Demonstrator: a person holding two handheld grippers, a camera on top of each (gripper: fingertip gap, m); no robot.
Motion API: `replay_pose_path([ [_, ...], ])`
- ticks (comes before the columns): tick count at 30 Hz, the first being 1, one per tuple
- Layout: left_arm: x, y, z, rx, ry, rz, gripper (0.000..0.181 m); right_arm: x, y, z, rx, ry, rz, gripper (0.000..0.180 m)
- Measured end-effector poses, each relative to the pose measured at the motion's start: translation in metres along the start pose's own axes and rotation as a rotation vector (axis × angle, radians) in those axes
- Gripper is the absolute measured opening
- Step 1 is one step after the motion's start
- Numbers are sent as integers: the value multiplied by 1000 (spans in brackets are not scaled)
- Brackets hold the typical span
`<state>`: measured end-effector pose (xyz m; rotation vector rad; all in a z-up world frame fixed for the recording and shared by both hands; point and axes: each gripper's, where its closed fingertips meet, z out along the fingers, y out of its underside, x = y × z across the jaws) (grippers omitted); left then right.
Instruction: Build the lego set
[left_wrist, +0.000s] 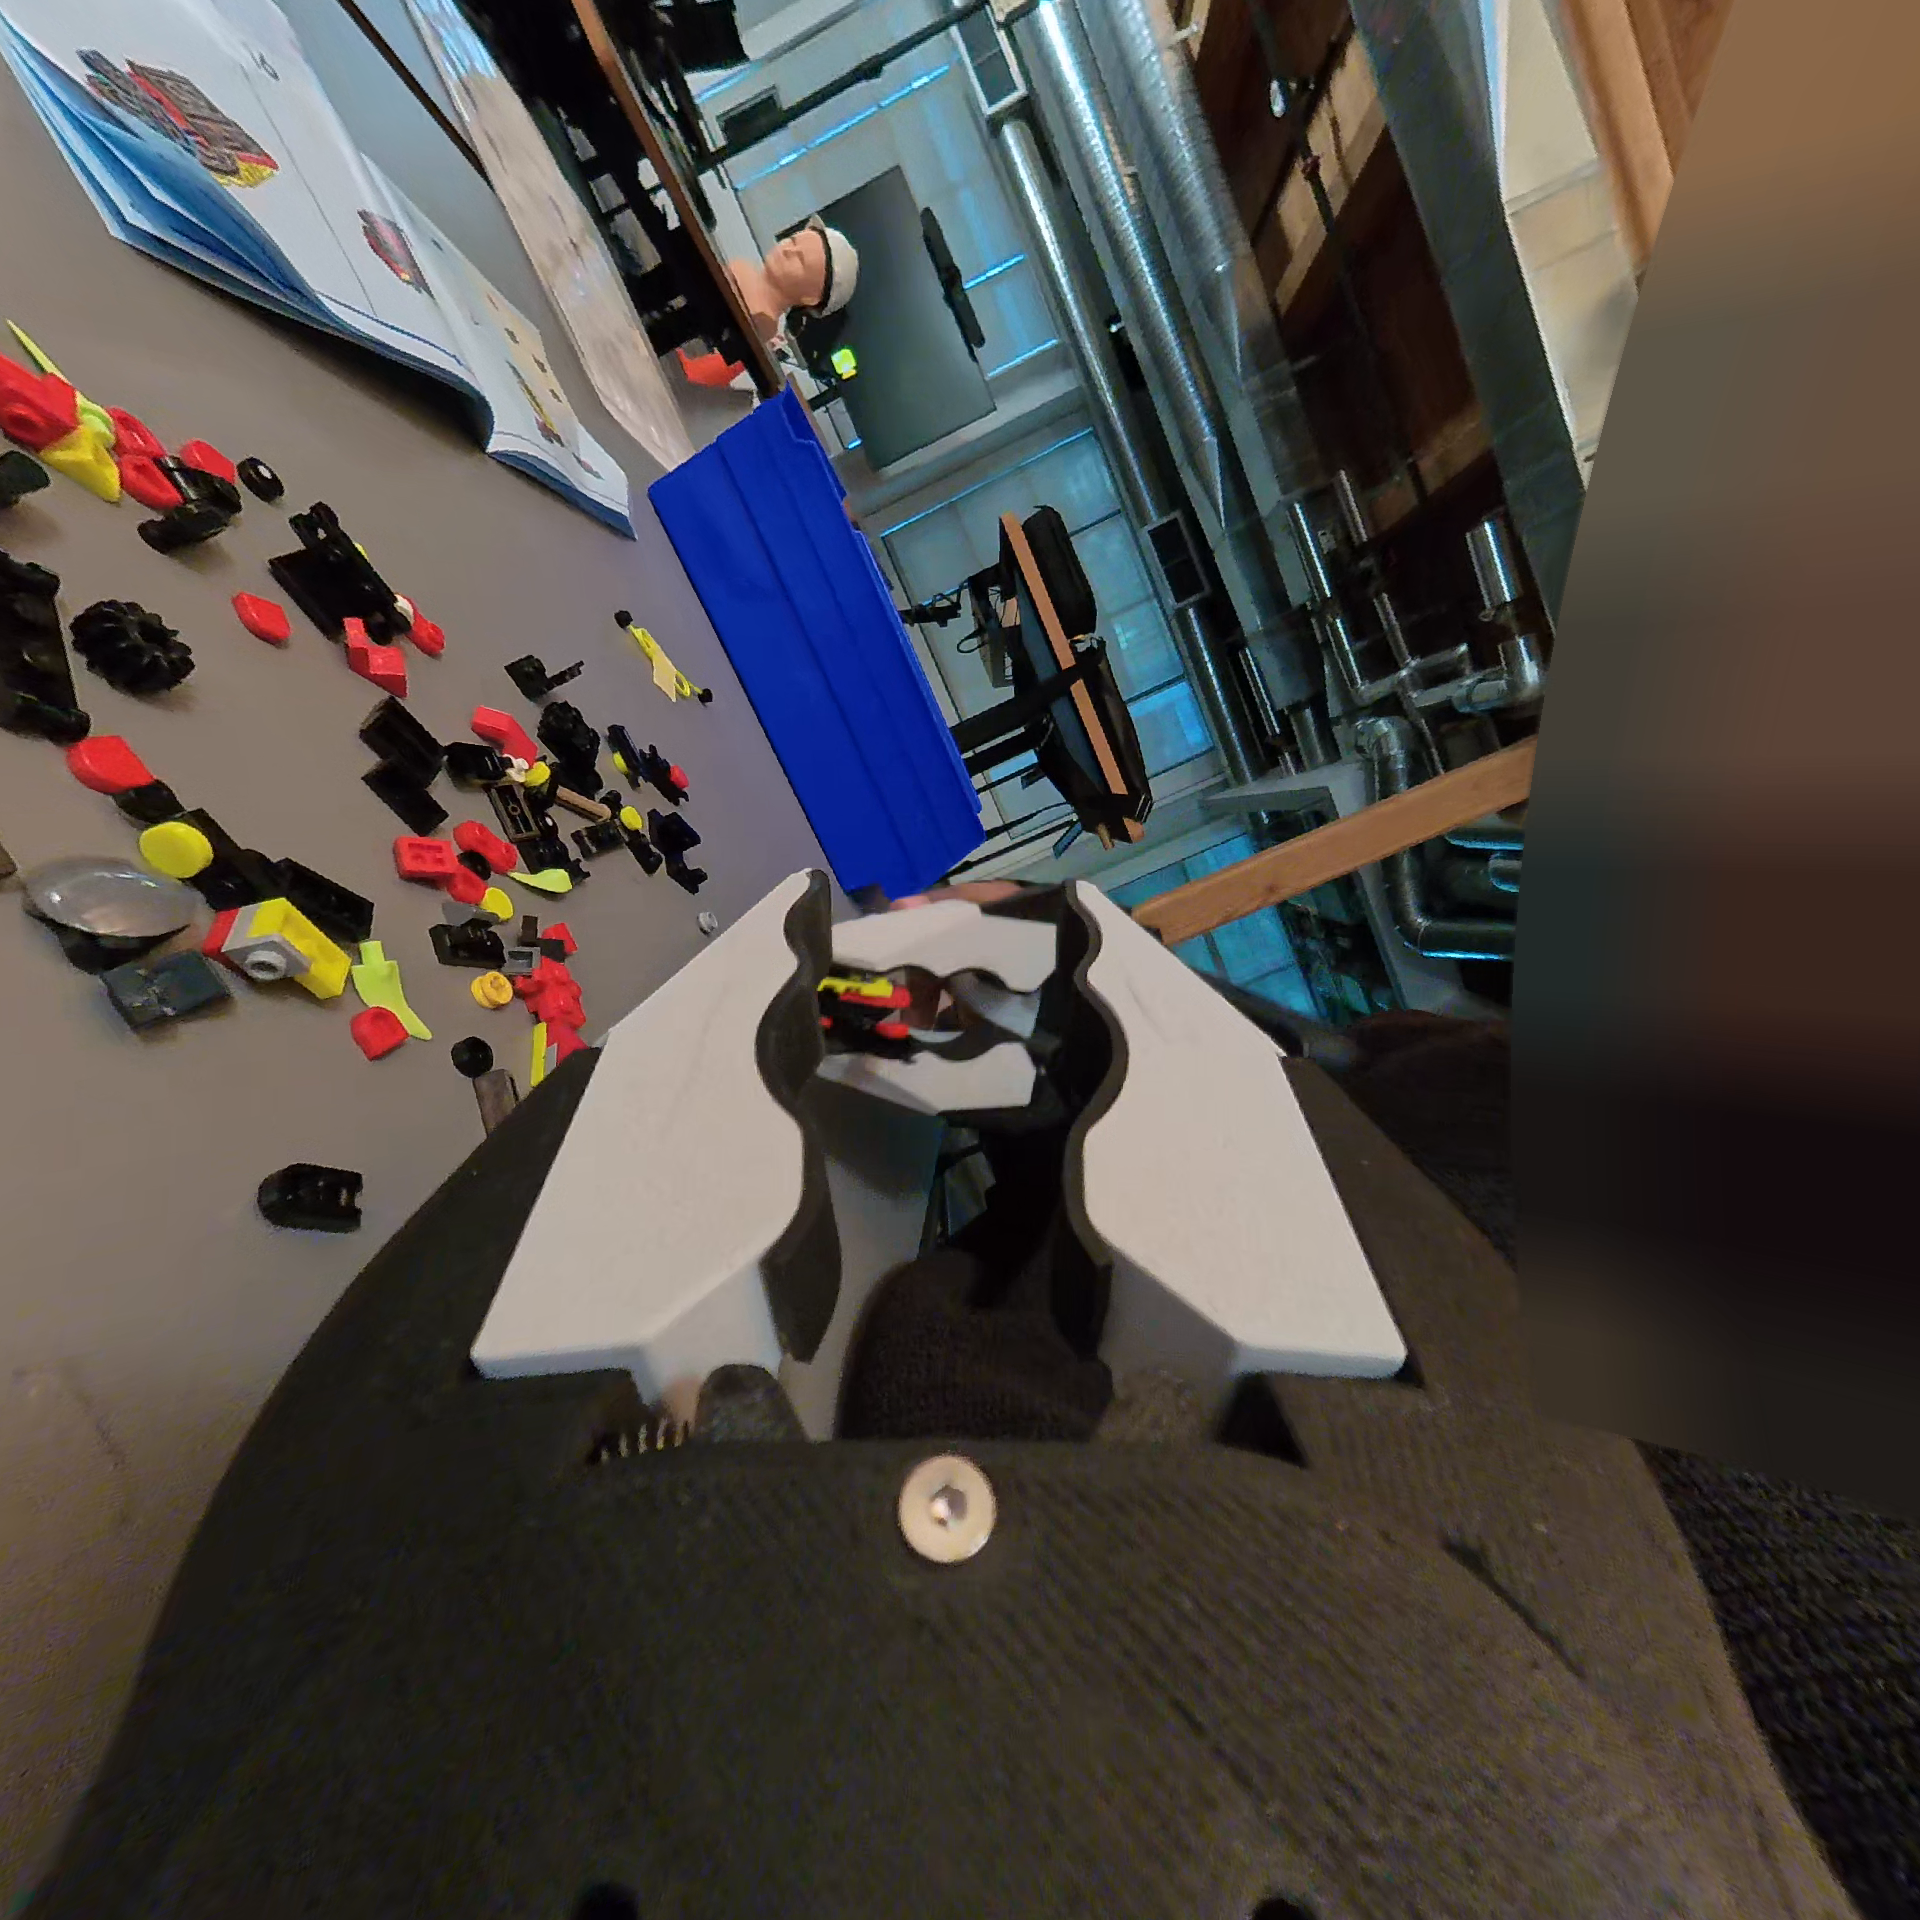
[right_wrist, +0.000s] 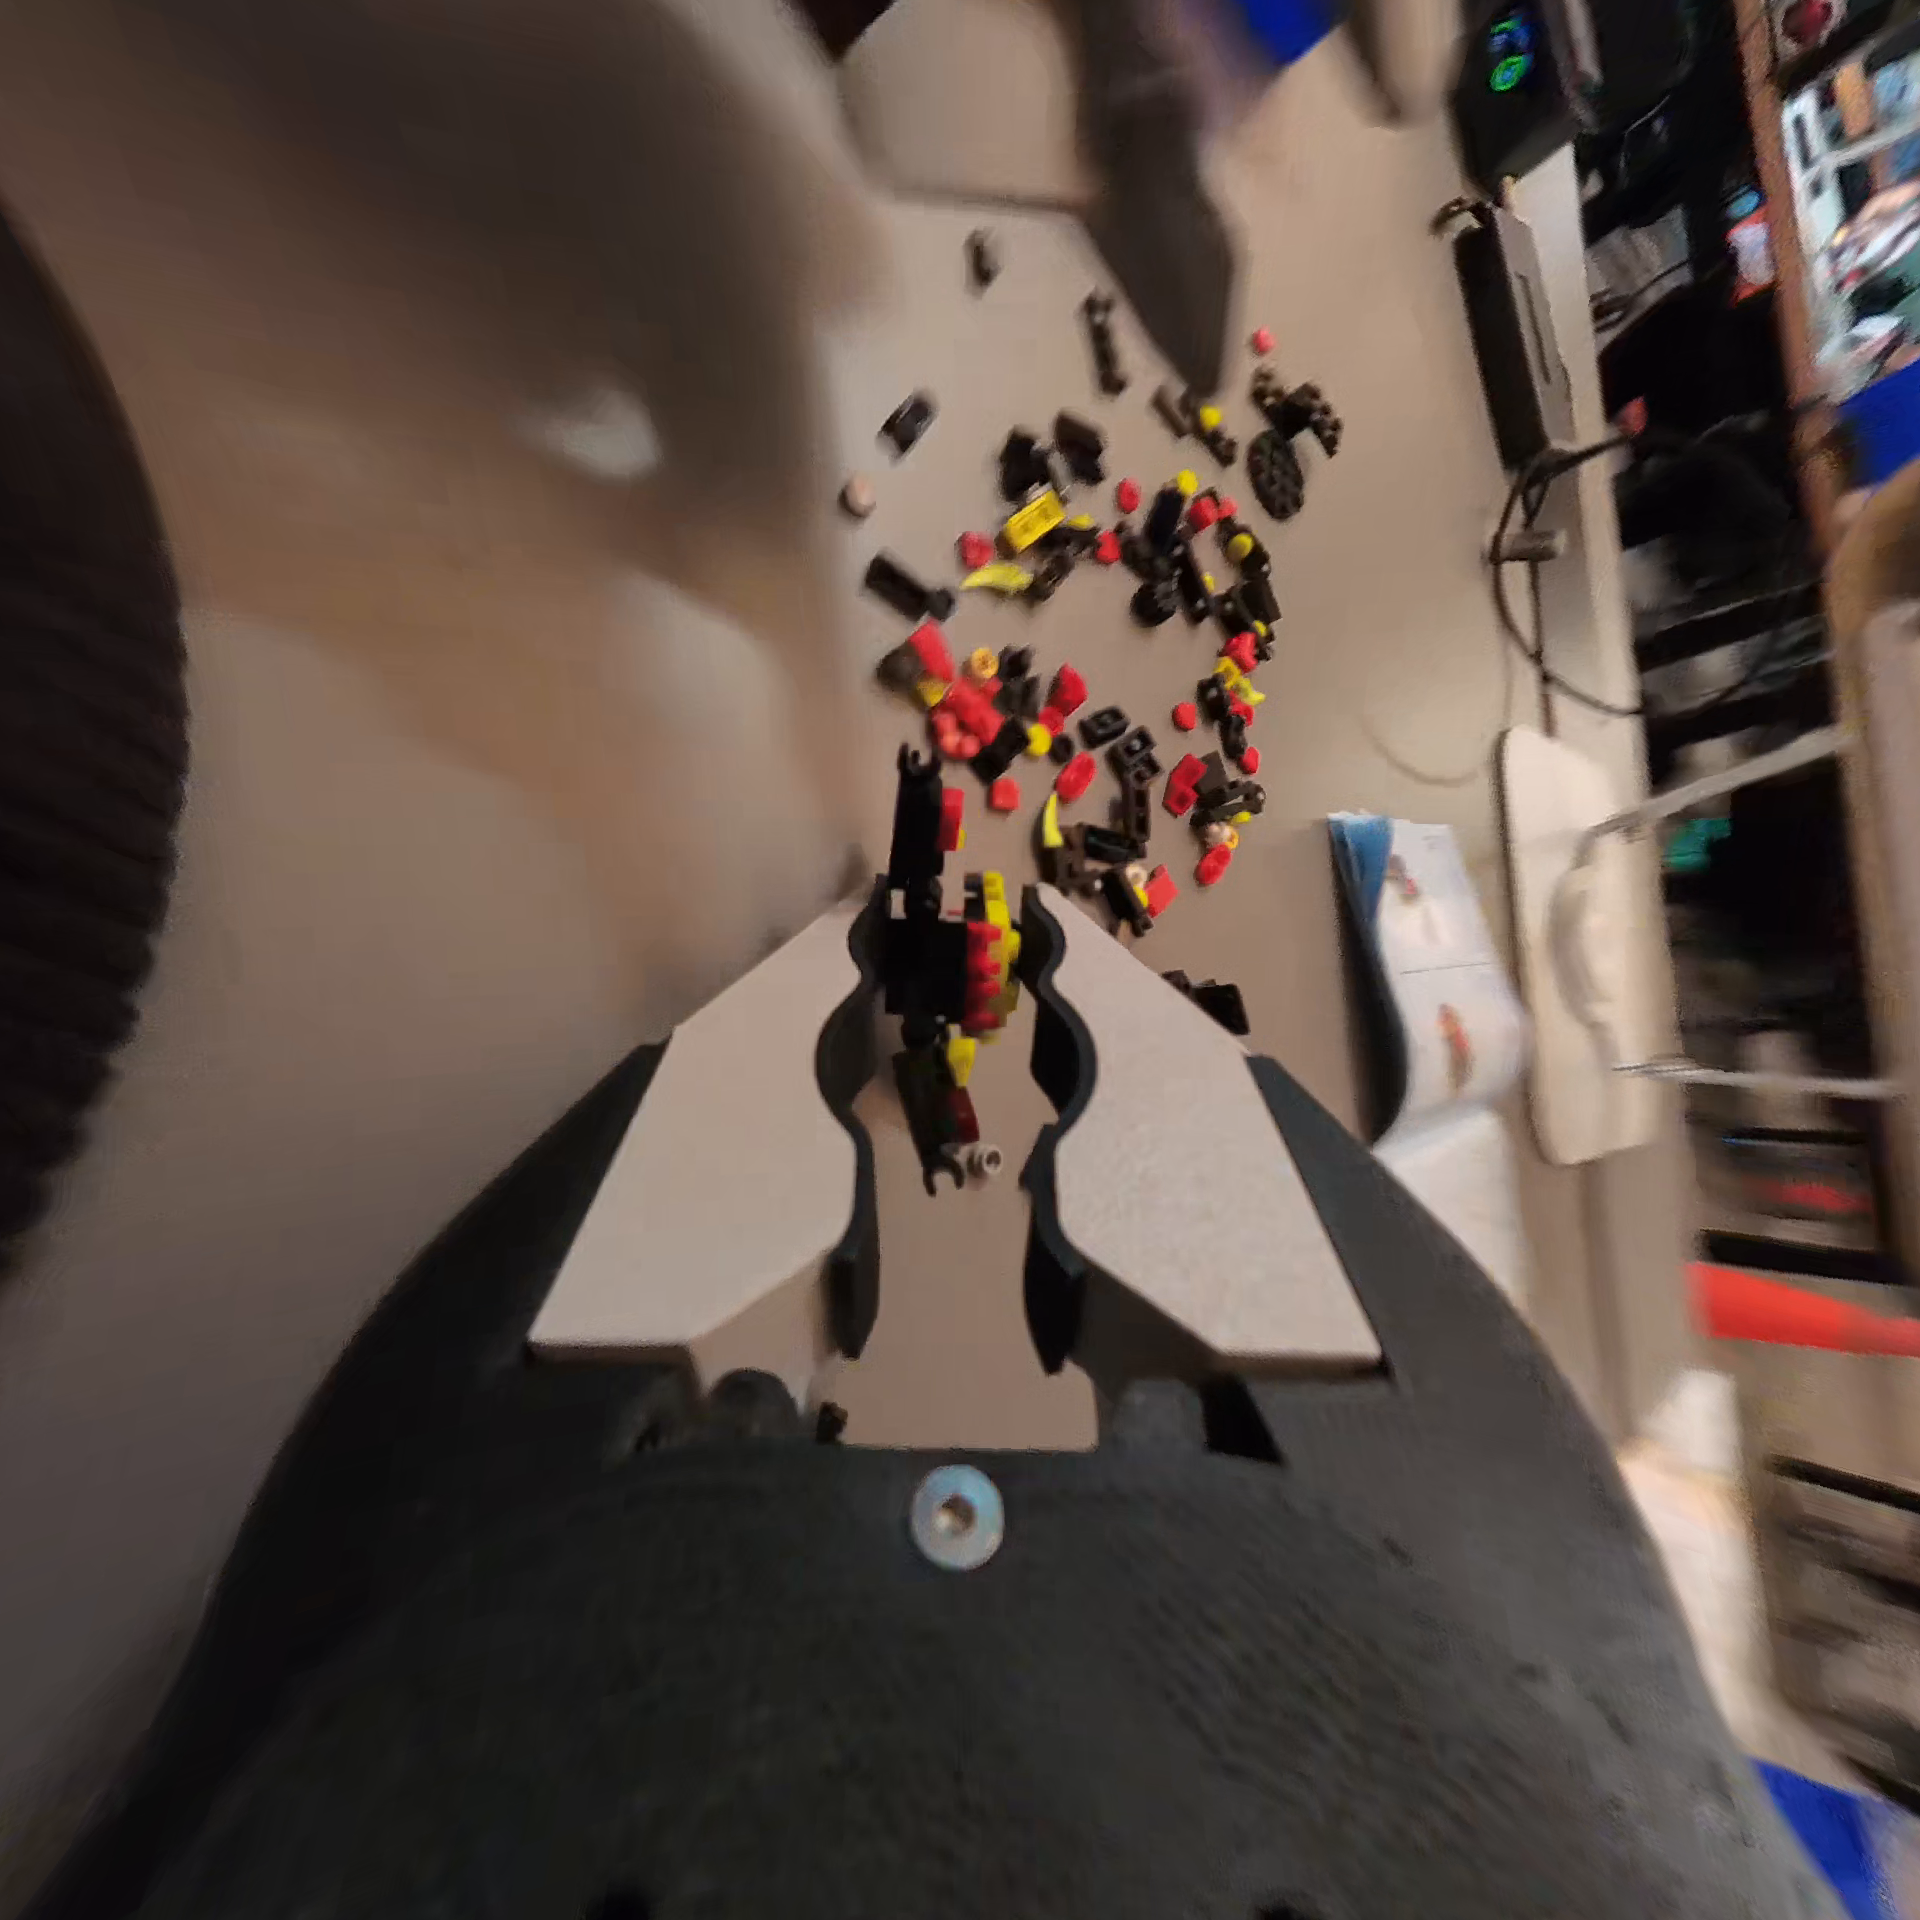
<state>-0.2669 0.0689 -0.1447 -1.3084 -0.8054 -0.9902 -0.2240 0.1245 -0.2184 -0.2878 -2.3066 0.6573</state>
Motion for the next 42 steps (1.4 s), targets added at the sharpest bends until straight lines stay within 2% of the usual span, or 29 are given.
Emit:
replay_pose_path([
  [6,2,4,1,-16,-5,14,41,-9,5,8,-99,74,-212,23],
  [18,1,7,3,-35,-17,28,40,-29,7,-2,-83,-15,-73,39],
  [25,-1,10,6,-49,-29,37,38,-36,7,-9,-64,-86,97,52],
  [30,-3,12,8,-58,-33,36,38,-32,12,-7,-108,-97,219,55],
  [32,-3,13,10,-67,-34,35,38,-32,16,-6,-143,-134,343,52],
  [37,-4,13,10,-66,-45,42,38,-33,1,-16,10,-310,664,67],
  [42,-5,13,10,-70,-51,47,37,0,7,-32,132,-261,791,66],
])
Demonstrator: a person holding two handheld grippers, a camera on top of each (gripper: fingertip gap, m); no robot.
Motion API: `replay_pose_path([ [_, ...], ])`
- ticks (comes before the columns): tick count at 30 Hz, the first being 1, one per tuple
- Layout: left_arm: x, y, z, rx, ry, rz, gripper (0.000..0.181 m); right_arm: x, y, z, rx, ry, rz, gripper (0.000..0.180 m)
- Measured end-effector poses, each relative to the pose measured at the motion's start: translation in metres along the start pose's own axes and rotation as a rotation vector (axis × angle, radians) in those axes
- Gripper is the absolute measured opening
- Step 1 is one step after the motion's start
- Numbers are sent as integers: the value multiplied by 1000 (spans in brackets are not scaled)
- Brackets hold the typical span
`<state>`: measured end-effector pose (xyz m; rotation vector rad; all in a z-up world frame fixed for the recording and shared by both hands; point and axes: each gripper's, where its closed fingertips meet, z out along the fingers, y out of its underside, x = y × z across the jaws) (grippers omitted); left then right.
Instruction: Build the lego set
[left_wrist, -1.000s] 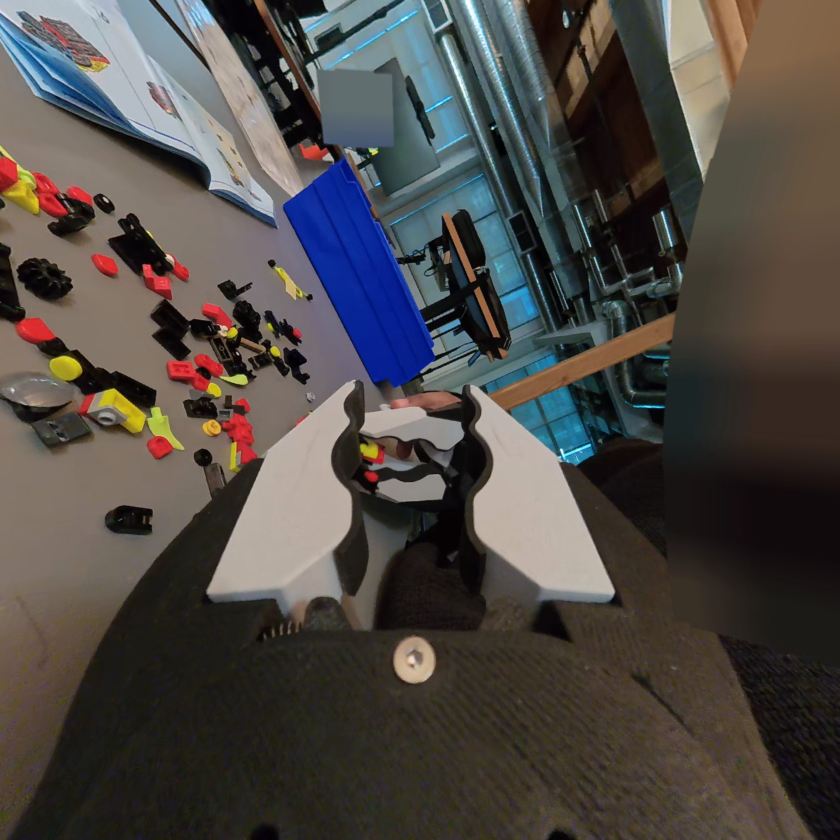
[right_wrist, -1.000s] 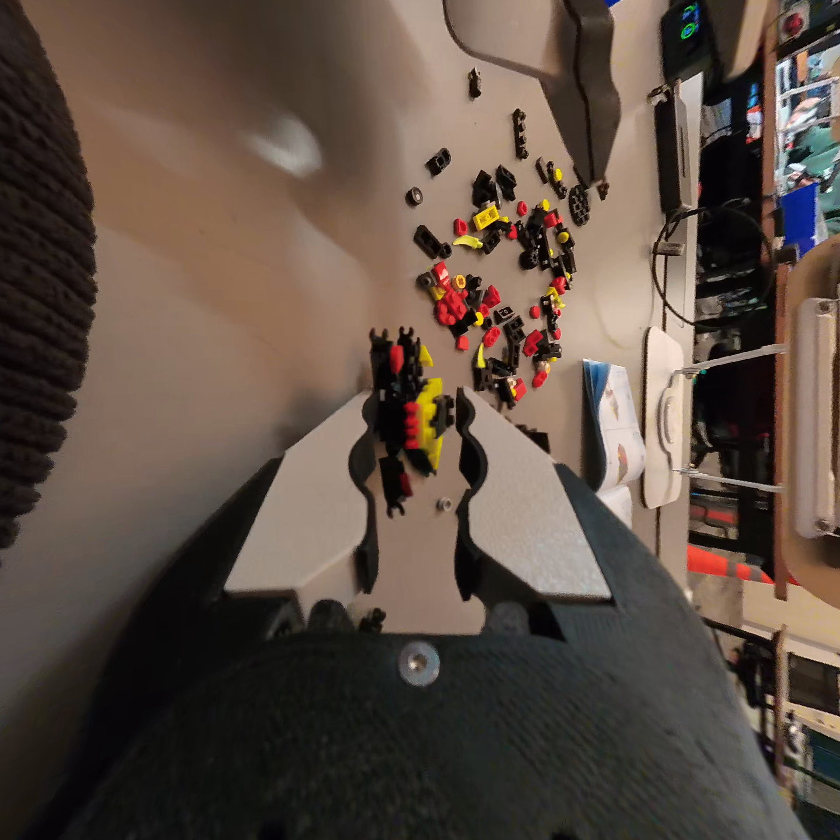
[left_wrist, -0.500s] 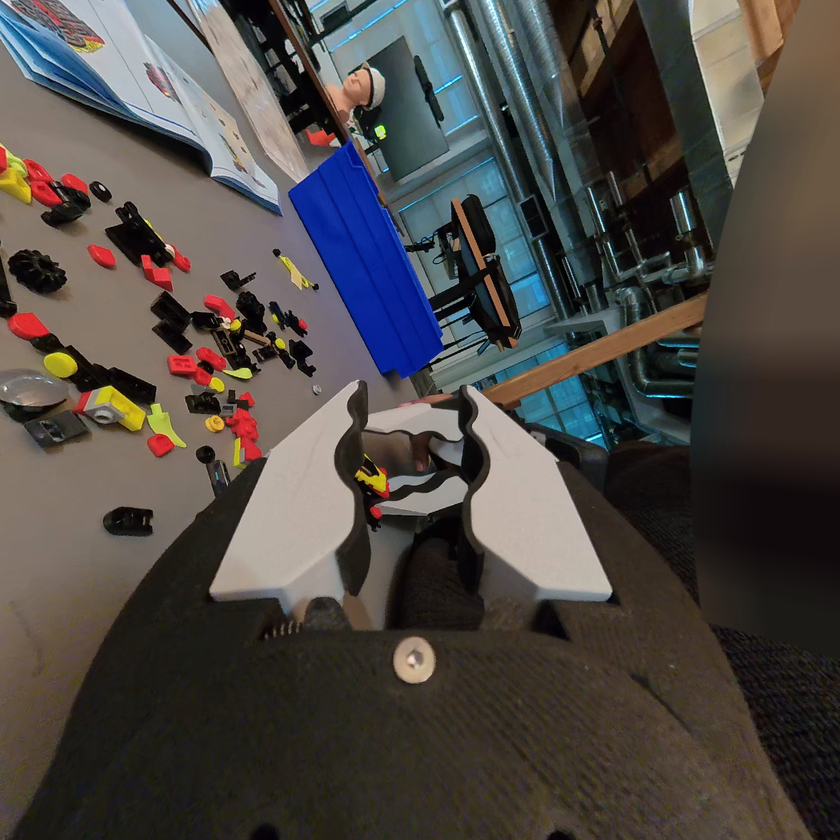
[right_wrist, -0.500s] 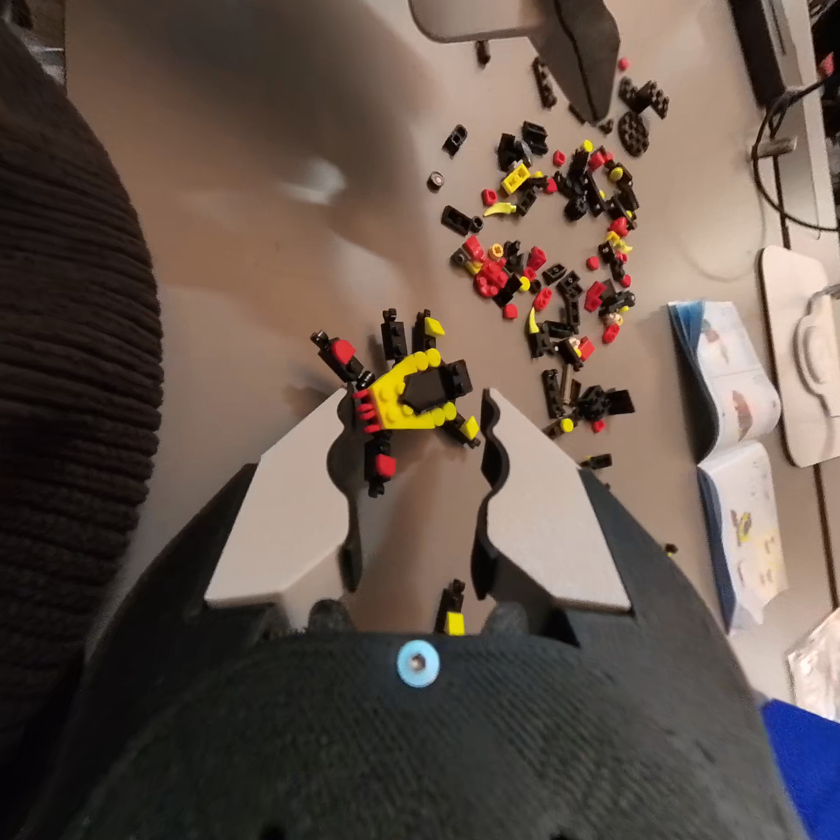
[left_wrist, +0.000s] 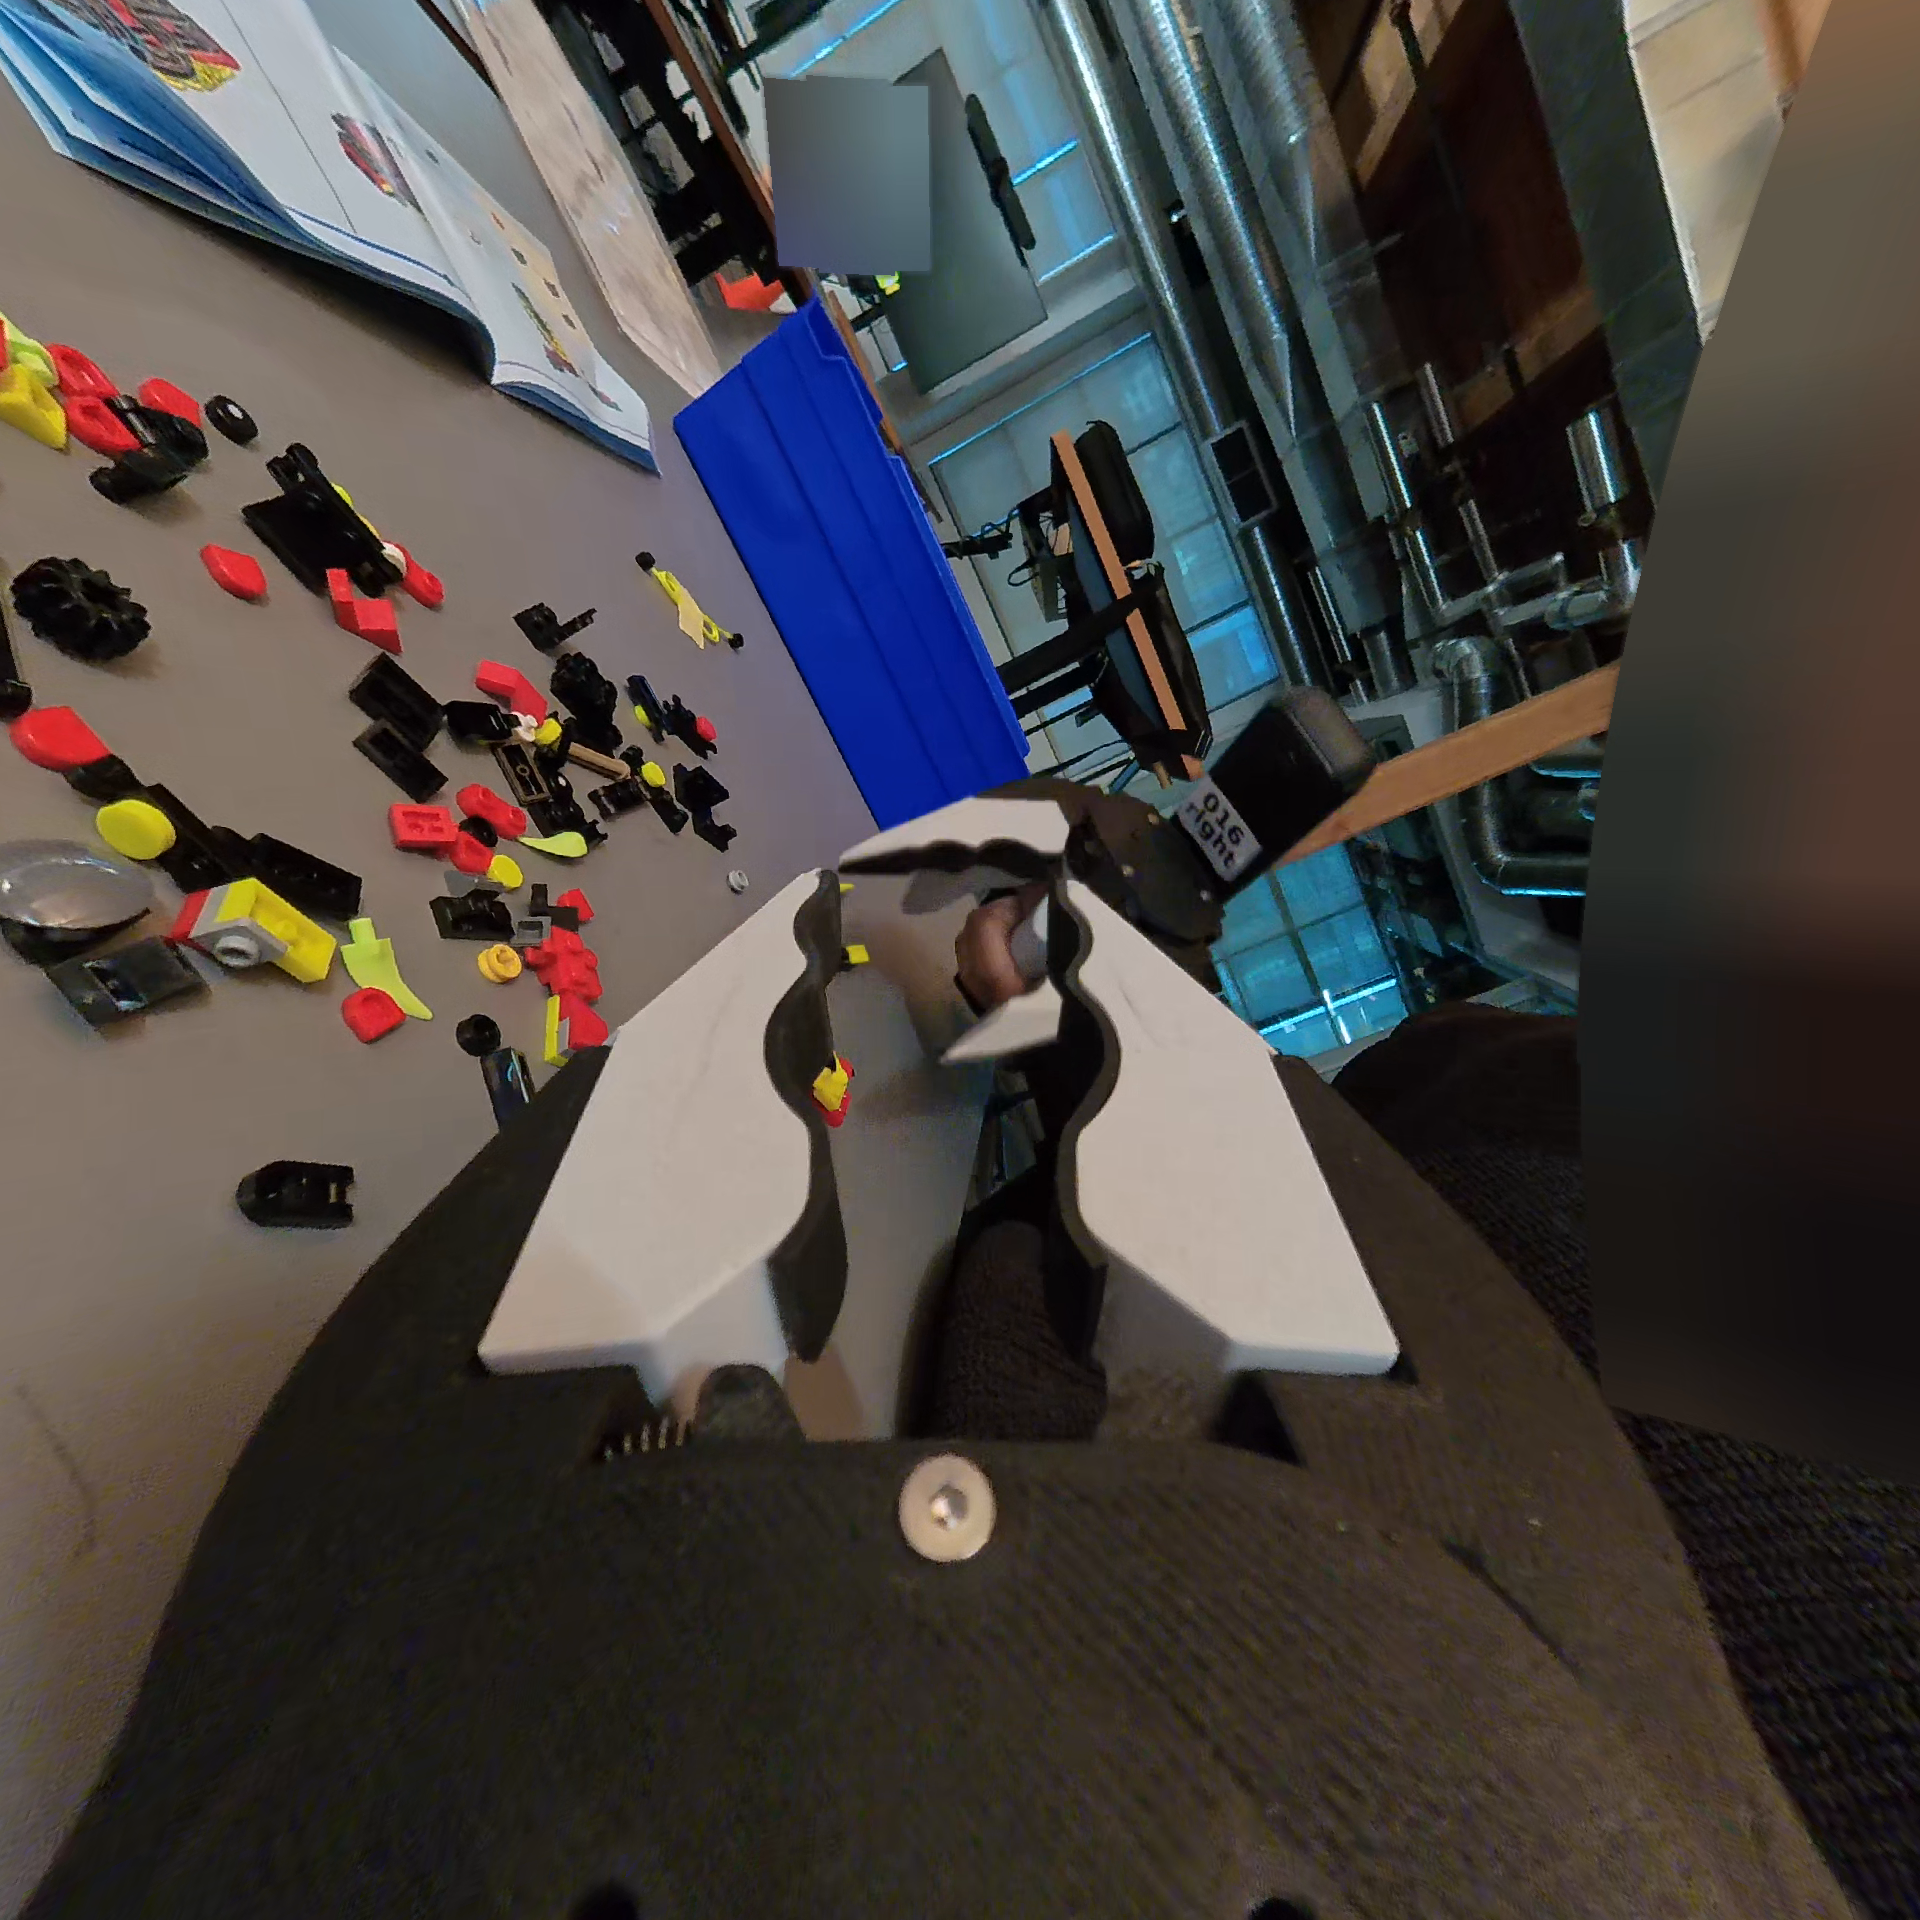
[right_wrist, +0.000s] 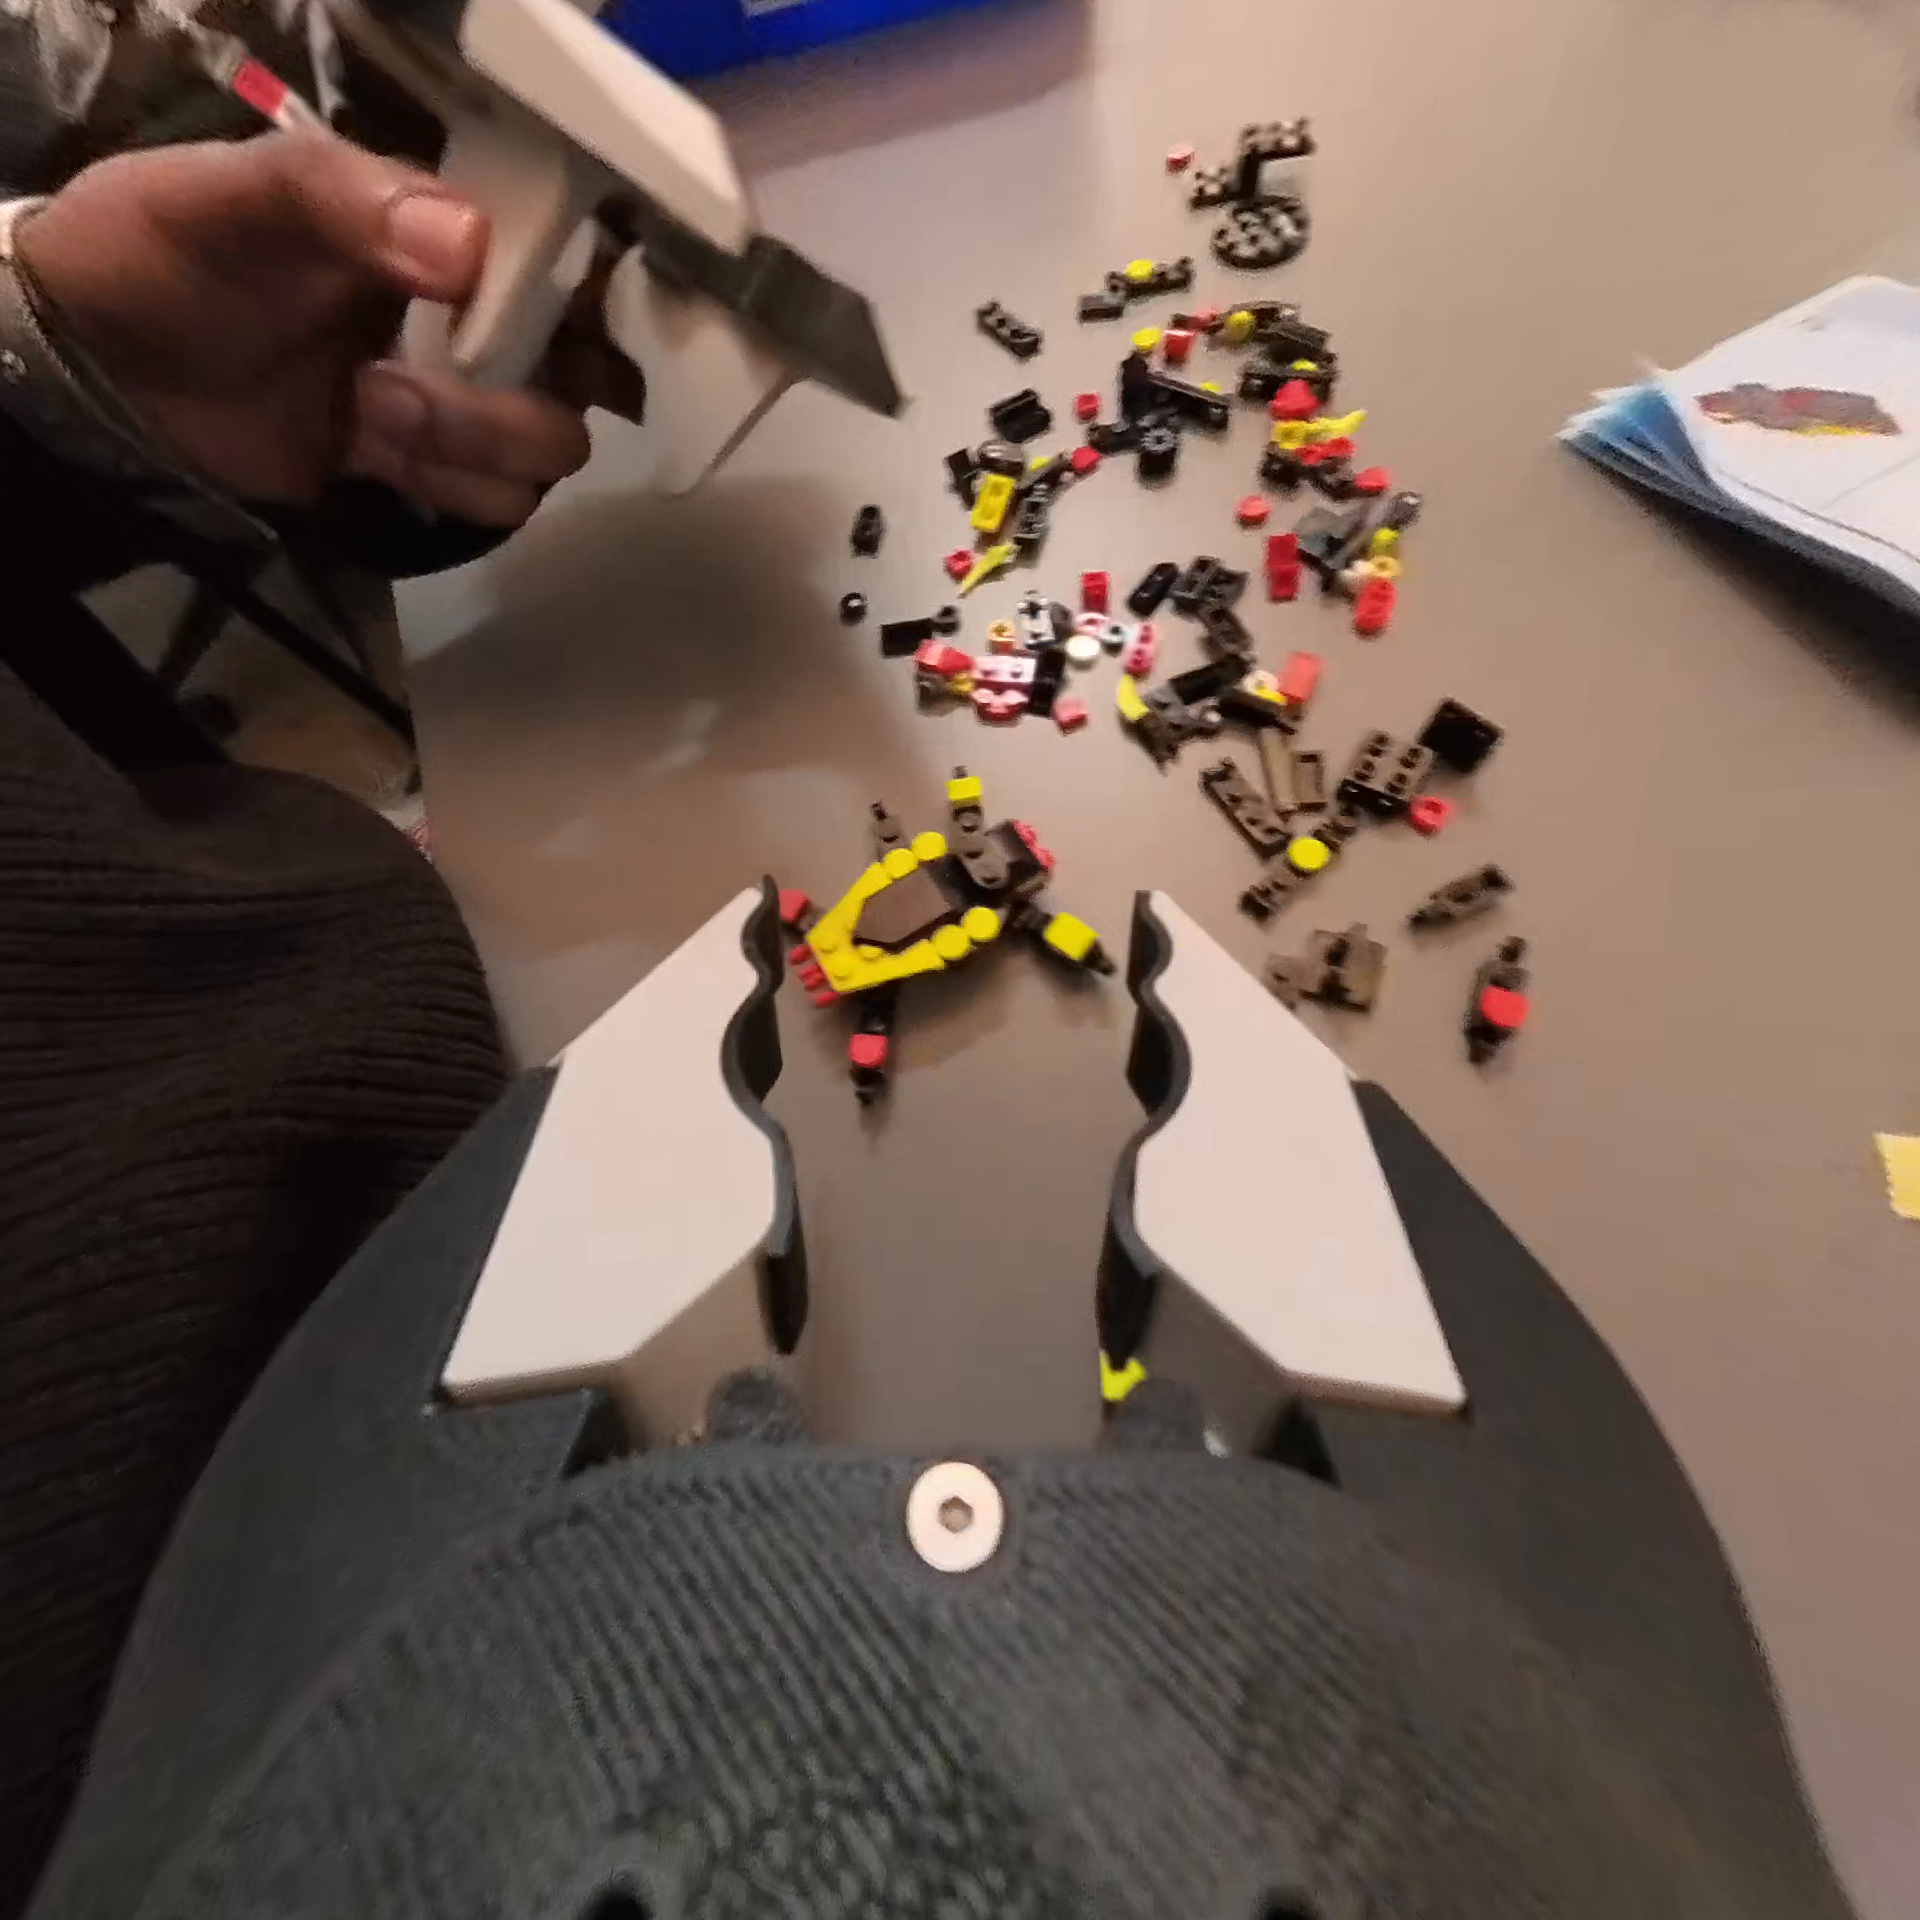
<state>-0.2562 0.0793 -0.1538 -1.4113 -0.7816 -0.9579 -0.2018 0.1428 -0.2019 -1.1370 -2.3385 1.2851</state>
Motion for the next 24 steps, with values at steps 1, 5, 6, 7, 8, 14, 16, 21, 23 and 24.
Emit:
replay_pose_path([
  [1,0,1,0,-3,1,0,37,6,2,-2,2,5,23,66],
  [5,0,3,2,-14,-1,3,37,30,0,-13,30,46,69,66],
  [6,0,3,3,-15,-2,5,37,39,-4,-18,49,78,70,64],
  [7,0,3,3,-17,-6,10,37,50,-7,-22,64,115,74,62],
  [8,0,4,4,-20,-9,14,37,63,-10,-27,75,155,85,61],
  [14,2,6,6,-39,5,7,37,166,-40,-47,234,436,278,60],
  [16,4,8,6,-44,23,-13,37,201,-39,-42,220,518,320,62],
  [21,7,5,-1,-25,65,-66,37,278,-6,-42,37,864,487,76],
  [23,5,-5,-9,22,66,-66,36,280,-1,-41,22,872,538,84],
  [24,4,-9,-13,40,62,-71,36,279,1,-41,32,867,559,87],
])
